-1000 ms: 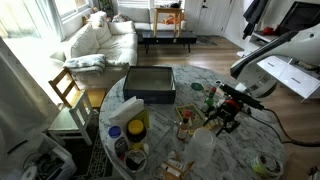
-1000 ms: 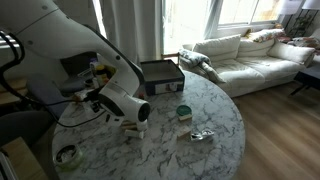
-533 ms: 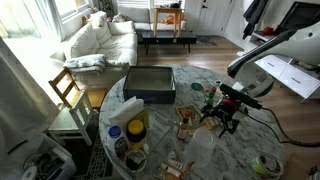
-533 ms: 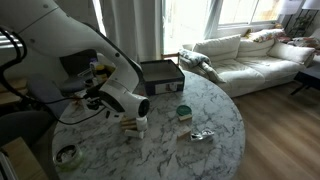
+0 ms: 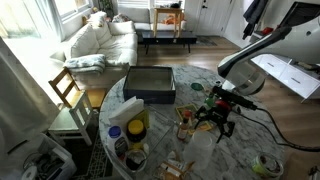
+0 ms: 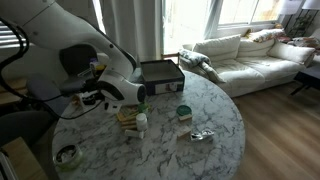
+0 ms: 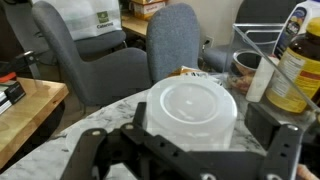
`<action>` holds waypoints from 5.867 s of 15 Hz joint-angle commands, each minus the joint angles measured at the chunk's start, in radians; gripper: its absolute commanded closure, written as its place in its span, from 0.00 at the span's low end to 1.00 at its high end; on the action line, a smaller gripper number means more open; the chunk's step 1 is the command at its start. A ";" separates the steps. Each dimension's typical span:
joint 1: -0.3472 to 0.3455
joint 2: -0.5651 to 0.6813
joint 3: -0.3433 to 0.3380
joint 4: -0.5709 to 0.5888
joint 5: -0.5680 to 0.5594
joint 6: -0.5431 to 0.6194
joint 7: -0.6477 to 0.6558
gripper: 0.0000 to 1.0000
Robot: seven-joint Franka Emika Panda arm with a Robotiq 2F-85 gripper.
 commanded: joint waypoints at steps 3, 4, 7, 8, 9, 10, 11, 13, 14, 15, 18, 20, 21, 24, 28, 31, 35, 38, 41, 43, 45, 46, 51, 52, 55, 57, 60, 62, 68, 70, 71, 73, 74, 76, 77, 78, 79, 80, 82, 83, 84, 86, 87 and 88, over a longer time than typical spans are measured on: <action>0.036 -0.035 -0.003 0.002 -0.125 0.019 0.026 0.00; 0.041 -0.038 -0.003 0.005 -0.142 0.026 0.032 0.00; 0.052 -0.041 0.001 0.014 -0.171 0.053 0.050 0.00; 0.057 -0.041 0.003 0.015 -0.170 0.069 0.059 0.00; 0.062 -0.043 0.005 0.016 -0.169 0.086 0.068 0.00; 0.066 -0.043 0.007 0.014 -0.165 0.104 0.075 0.00; 0.073 -0.045 0.009 0.011 -0.159 0.129 0.086 0.00; 0.077 -0.044 0.016 0.007 -0.146 0.162 0.105 0.00; 0.077 -0.043 0.020 0.006 -0.144 0.168 0.112 0.00; 0.078 -0.041 0.022 0.006 -0.145 0.172 0.122 0.00; 0.068 -0.037 0.026 0.013 -0.149 0.148 0.137 0.00; 0.069 -0.053 0.024 0.015 -0.161 0.150 0.139 0.00; 0.071 -0.065 0.025 0.014 -0.167 0.147 0.134 0.00; 0.090 -0.113 0.036 0.001 -0.205 0.151 0.130 0.00; 0.119 -0.172 0.055 -0.015 -0.315 0.186 0.125 0.00; 0.133 -0.199 0.079 -0.035 -0.348 0.240 0.100 0.00; 0.140 -0.220 0.113 -0.066 -0.342 0.343 0.040 0.00; 0.144 -0.234 0.126 -0.085 -0.375 0.395 0.018 0.00; 0.145 -0.233 0.139 -0.100 -0.401 0.437 0.009 0.00; 0.146 -0.229 0.146 -0.109 -0.409 0.462 0.008 0.00; 0.146 -0.228 0.153 -0.111 -0.398 0.484 0.004 0.00; 0.145 -0.228 0.155 -0.110 -0.396 0.492 0.002 0.00; 0.139 -0.215 0.158 -0.107 -0.384 0.476 0.008 0.00; 0.135 -0.211 0.156 -0.105 -0.380 0.470 0.008 0.00; 0.128 -0.207 0.153 -0.100 -0.369 0.466 0.004 0.26; 0.125 -0.211 0.148 -0.098 -0.373 0.472 0.014 0.31; 0.121 -0.226 0.136 -0.098 -0.402 0.462 0.048 0.31; 0.122 -0.260 0.122 -0.105 -0.456 0.460 0.100 0.31; 0.124 -0.374 0.099 -0.135 -0.713 0.470 0.351 0.31; 0.124 -0.402 0.108 -0.143 -0.786 0.470 0.423 0.31; 0.123 -0.409 0.114 -0.145 -0.810 0.465 0.449 0.31; 0.126 -0.423 0.128 -0.156 -0.874 0.470 0.503 0.31; 0.129 -0.425 0.137 -0.166 -0.905 0.471 0.525 0.31; 0.134 -0.422 0.156 -0.184 -0.933 0.484 0.535 0.31; 0.135 -0.414 0.165 -0.197 -0.912 0.508 0.511 0.31; 0.138 -0.410 0.173 -0.208 -0.904 0.521 0.506 0.31; 0.141 -0.408 0.182 -0.221 -0.896 0.541 0.506 0.31; 0.146 -0.404 0.190 -0.230 -0.893 0.559 0.507 0.31; 0.153 -0.401 0.202 -0.241 -0.897 0.589 0.512 0.31; 0.156 -0.400 0.207 -0.241 -0.904 0.593 0.519 0.31; 0.157 -0.397 0.211 -0.243 -0.896 0.596 0.517 0.31; 0.160 -0.385 0.219 -0.239 -0.847 0.588 0.497 0.31; 0.160 -0.376 0.221 -0.241 -0.817 0.596 0.482 0.31; 0.160 -0.370 0.223 -0.244 -0.800 0.604 0.480 0.31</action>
